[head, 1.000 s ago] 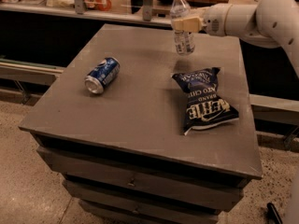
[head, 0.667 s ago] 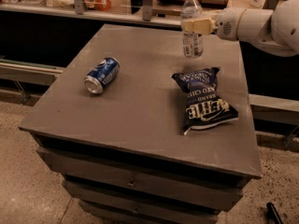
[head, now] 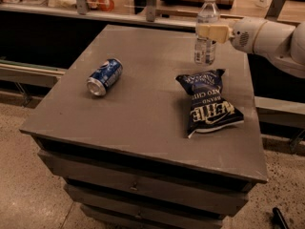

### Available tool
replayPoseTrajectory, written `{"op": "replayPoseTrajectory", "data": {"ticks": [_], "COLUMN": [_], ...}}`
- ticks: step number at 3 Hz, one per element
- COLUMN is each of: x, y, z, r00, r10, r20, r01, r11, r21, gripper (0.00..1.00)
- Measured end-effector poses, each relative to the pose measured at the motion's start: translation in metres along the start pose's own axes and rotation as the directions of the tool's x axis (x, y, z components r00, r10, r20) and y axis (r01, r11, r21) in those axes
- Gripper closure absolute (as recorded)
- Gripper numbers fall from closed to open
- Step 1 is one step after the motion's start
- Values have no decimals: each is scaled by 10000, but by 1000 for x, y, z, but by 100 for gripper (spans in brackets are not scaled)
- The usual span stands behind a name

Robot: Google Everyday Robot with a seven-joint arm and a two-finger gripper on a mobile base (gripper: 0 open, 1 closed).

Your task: Move blue plastic bottle near blue chip bag

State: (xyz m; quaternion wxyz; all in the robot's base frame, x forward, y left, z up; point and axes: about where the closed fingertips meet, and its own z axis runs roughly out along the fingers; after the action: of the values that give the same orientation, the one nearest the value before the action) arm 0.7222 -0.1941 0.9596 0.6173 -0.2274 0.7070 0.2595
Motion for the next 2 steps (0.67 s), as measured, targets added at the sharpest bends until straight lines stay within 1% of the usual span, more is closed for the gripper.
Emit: {"op": "replayPoseTrajectory", "data": {"ticks": [1, 2], "x": [5, 15], "y": [2, 10], "z": [-17, -29], "r00": [9999, 9992], "r10": [167, 399], "r20": [-12, -40], "r01": [-167, -398], "r11": [9996, 9987], "r21": [212, 333], "gripper": [100, 100]}}
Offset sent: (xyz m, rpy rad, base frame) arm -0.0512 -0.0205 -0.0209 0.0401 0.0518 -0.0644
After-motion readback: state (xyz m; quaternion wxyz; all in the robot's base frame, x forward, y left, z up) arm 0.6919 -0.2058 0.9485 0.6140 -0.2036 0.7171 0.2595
